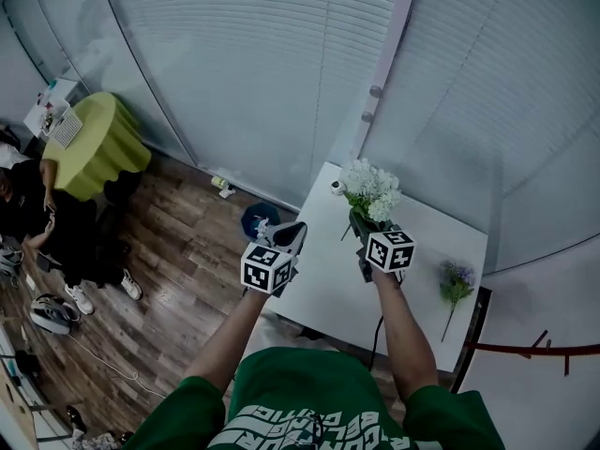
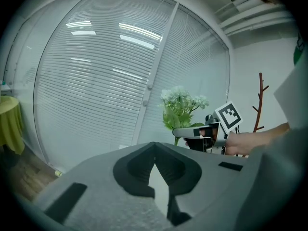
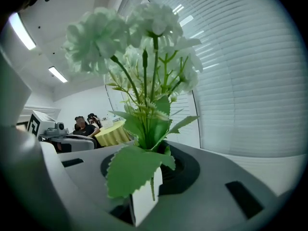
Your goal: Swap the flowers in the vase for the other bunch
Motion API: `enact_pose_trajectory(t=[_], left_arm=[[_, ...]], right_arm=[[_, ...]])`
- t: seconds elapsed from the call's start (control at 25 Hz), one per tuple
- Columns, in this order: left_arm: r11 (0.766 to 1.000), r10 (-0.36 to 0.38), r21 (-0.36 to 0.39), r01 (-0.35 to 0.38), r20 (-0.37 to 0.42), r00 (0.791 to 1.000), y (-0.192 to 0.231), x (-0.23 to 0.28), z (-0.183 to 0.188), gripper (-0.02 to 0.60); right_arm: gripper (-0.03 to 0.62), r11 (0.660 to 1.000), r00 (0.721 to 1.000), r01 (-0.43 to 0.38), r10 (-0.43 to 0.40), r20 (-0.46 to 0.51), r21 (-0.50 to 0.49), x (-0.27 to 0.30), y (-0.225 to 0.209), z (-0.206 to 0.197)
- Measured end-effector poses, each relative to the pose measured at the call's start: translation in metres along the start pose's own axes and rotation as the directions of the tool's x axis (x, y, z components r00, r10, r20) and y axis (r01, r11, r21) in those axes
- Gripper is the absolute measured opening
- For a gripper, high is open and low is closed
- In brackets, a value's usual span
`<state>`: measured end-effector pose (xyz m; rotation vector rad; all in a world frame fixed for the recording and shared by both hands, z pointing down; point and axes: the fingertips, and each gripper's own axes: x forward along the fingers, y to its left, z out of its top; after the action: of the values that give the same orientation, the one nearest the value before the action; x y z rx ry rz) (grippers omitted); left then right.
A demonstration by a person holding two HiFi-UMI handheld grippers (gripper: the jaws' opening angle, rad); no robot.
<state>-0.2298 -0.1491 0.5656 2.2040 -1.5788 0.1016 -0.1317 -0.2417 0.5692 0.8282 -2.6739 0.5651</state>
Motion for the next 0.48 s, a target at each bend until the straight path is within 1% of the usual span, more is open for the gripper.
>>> enact_pose_trajectory(t=[0.16, 0.28, 0.36, 0.48], left_arm=[[1.000, -0.013, 0.002, 0.013, -0.030, 0.999, 0.023, 0.018, -0.011, 0.008], [1.000, -0.029, -0.010, 0.028, -0.051, 0.998, 0.038, 0.024, -0.008, 0.008], [0.999, -0.046, -0.017, 0.045, -0.069, 0.997, 0.046, 0.026, -0.003, 0.008], [0.997, -0.070, -0.028, 0.068, -0.095, 0.993, 0.060, 0.035, -0.003, 0.008]], right_arm=[[0.075, 0.997, 0.998, 0.014, -0.009, -0.066, 0.078, 0.031, -0.017, -0.033], [0.075, 0.989, 0.991, 0.032, -0.012, -0.131, 0.147, 0.050, -0.021, -0.050], [0.075, 0.979, 0.984, 0.051, -0.015, -0.178, 0.197, 0.059, -0.022, -0.060], [0.075, 0.956, 0.968, 0.083, -0.010, -0.251, 0.280, 0.078, -0.030, -0.085]])
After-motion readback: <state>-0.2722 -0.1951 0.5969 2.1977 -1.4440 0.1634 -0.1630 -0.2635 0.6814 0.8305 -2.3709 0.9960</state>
